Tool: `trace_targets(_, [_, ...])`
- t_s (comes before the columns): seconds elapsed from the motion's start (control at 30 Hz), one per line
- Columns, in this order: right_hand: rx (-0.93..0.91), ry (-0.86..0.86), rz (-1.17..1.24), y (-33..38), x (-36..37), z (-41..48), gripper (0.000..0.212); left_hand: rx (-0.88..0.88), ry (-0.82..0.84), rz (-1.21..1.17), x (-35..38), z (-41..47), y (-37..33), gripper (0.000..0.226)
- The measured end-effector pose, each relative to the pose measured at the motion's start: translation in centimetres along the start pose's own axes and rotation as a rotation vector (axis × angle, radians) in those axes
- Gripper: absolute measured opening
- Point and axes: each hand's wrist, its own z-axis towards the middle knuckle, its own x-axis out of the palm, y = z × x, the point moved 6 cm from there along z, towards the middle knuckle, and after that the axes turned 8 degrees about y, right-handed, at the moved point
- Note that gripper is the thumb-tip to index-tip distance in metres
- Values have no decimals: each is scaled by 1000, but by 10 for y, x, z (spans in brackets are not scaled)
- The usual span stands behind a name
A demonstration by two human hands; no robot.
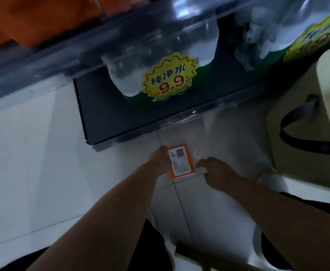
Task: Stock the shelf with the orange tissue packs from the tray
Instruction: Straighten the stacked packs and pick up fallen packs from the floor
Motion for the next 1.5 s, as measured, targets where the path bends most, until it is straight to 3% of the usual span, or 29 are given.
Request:
trace_targets(0.1, [67,143,55,-4,25,23,63,-31,-14,38,3,29,7,54])
trace_targets(0.23, [106,187,179,-5,45,44,82,-55,20,-90,10,52,10,49])
trace_targets(0.37, [95,120,203,1,50,50,90,-111,68,-165,19,65,15,49])
trace_targets(0.5, [133,6,-11,5,28,40,109,-155,92,-296,11,65,16,40])
trace_targets(0.6, [133,-106,-70,12,1,25,87,-157,76,-385,-5,43,6,52])
trace_targets(0.67, [134,-142,55,16,-12,13,70,-128,35,-271,-19,19,-3,54])
trace_targets(0.73, [94,-119,218,25,-25,0,67,-28,30,-135,-30,-10,-13,60])
trace_targets(0.83, [-108,-11,362,56,-44,-32,61,148,190,-115,-35,-57,-18,75])
trace_targets(0.93, [-207,-47,516,82,-56,-70,51,280,235,-85,-43,-102,-19,74])
trace_targets(1.0, [-235,-118,578,96,-62,-91,49,354,162,8,-51,-134,-22,66])
trace_targets(1.1, [-287,-182,464,127,-76,-120,56,461,-13,83,-71,-184,-23,55])
trace_targets(1.23, [-180,-365,-124,172,-113,-161,75,572,-355,84,-117,-260,-19,41])
trace_targets(1.3, [-153,-501,-305,202,-135,-188,58,601,-559,108,-145,-298,-14,37])
trace_targets(1.4, [-252,-675,-418,250,-155,-217,24,624,-819,135,-183,-348,-5,39])
trace_targets(1.5, [-337,-773,-489,293,-168,-233,22,608,-979,91,-221,-377,7,40])
